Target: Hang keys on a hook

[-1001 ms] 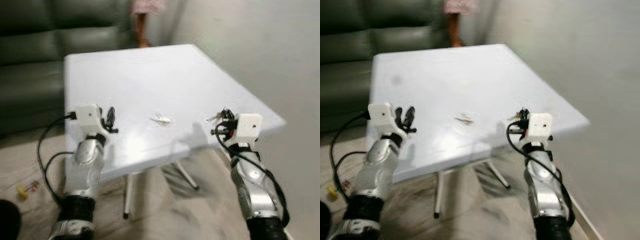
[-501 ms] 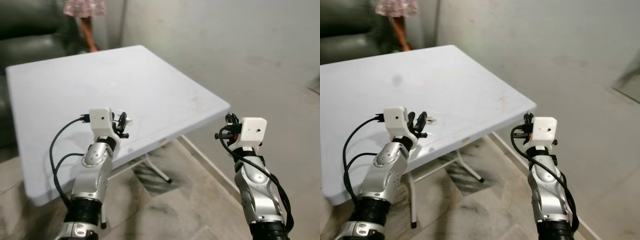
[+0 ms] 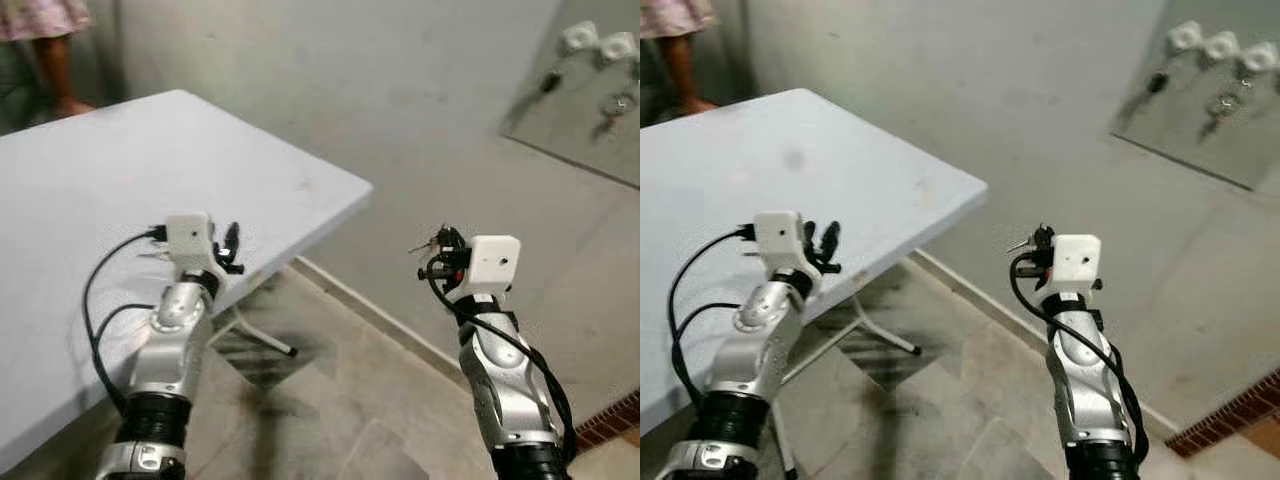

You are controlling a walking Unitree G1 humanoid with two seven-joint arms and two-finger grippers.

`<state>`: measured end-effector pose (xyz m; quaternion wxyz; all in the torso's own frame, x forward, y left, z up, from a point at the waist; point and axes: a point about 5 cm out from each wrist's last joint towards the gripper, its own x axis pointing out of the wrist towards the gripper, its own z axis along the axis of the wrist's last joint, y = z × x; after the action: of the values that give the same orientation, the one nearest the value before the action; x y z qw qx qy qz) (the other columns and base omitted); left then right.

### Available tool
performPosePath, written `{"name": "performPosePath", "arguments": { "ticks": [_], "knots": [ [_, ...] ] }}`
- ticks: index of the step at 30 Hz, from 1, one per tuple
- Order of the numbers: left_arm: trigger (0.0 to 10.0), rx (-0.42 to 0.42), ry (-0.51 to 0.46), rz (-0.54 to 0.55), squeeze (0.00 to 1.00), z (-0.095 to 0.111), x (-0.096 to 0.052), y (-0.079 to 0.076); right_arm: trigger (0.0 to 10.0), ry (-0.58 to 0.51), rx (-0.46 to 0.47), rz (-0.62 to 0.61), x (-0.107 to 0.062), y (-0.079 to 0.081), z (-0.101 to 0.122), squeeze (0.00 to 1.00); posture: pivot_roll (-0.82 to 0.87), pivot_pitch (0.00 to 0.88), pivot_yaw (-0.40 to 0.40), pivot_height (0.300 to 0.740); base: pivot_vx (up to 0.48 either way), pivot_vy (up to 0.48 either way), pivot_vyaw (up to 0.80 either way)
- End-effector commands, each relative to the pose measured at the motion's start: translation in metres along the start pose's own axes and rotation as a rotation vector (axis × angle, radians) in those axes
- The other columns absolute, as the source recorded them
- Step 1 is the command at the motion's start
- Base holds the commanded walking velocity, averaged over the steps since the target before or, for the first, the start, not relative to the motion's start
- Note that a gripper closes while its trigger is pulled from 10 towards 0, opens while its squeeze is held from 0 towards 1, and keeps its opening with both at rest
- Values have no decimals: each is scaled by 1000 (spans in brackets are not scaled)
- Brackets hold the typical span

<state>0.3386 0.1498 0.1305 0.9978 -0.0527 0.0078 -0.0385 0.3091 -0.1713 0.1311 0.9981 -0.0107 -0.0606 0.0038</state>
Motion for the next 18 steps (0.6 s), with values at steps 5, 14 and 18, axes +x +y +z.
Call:
{"name": "performPosePath", "arguments": {
  "ticks": [5,14,18],
  "knots": [
    [10000,7,-11,9,0,3,0,3,10000,-26,7,3,2,3,7,0,100,0,-46,736,0,0,-750],
    [10000,-14,-22,14,0,5,0,2,10000,-25,6,-5,1,2,6,0,100,0,-47,736,0,0,-750],
    [10000,-19,-16,-30,0,4,-1,-4,10000,-27,6,4,1,3,7,0,100,0,-47,736,0,0,-750]
  ]
}}
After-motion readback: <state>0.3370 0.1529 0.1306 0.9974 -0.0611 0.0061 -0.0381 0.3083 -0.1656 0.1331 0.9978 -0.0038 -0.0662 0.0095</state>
